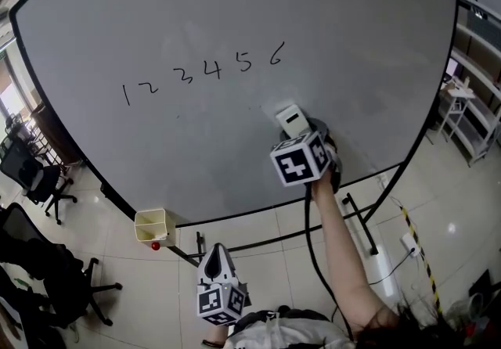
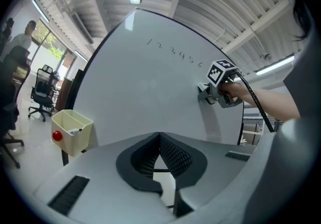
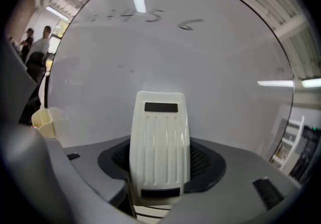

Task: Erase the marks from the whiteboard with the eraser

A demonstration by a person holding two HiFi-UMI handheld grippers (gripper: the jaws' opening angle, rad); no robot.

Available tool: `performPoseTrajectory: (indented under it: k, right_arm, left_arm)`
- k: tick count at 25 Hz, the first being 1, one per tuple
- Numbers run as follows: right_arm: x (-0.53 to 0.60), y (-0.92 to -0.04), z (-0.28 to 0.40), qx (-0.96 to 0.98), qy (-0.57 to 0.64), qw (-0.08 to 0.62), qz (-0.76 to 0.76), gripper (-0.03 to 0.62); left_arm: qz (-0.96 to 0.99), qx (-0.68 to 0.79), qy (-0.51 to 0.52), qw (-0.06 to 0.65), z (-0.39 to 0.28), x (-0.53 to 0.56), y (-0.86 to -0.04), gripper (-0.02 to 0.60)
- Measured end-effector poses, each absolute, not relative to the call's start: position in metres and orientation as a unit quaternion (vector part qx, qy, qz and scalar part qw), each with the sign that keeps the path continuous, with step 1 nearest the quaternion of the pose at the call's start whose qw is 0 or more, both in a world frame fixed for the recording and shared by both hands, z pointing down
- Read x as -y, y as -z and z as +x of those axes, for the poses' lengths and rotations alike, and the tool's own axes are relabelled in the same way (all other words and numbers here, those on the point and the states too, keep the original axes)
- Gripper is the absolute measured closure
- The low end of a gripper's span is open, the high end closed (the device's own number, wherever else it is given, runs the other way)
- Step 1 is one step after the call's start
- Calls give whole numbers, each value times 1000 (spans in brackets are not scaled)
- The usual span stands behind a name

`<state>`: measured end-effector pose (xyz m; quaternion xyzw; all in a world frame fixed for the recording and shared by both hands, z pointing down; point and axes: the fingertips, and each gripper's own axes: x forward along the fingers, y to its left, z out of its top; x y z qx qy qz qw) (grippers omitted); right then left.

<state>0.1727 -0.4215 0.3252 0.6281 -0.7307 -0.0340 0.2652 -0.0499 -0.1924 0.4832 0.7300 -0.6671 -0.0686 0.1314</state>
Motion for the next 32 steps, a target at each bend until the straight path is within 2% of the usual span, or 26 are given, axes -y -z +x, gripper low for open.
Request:
performPoseTrajectory:
  k: [4,6,7,9,11,14,15,17,20,26,32]
  right_arm:
    - [431,-315,312,669,-78,174,718,318]
    - [429,-320,326,671,-120,140,718,318]
    - [427,-319,310,686,-125,131,705,318]
    - [424,-311,233,743,-107,126,649,319]
    - [420,-313,150,771,-61,169,611,318]
    - [407,-308,69,762,39,243,599,318]
    - [400,-306,47,773,48,243,584,318]
    - [384,-310,16,814,22,200,545,316]
    - [348,-327,12,855,-36,120,504,315]
    - [251,-426,64,862,-172,35,476,315]
    - [133,-512,124,833,-222,70,502,315]
  left_arm:
    - [722,676,56,136,-61,185,-493,586]
    - [714,684,56,141,-69,182,-496,586]
    - [710,688,57,142,-74,181,-496,586]
    - [704,694,60,141,-81,181,-496,586]
    - [701,696,65,139,-84,182,-493,586]
    - [700,697,70,137,-87,177,-489,586]
    - [700,697,70,136,-89,175,-489,586]
    - [701,697,68,135,-95,167,-491,586]
    - [704,694,61,142,-104,151,-498,586]
    - [717,678,41,156,-102,117,-522,586]
    - [725,674,34,136,-81,75,-515,586]
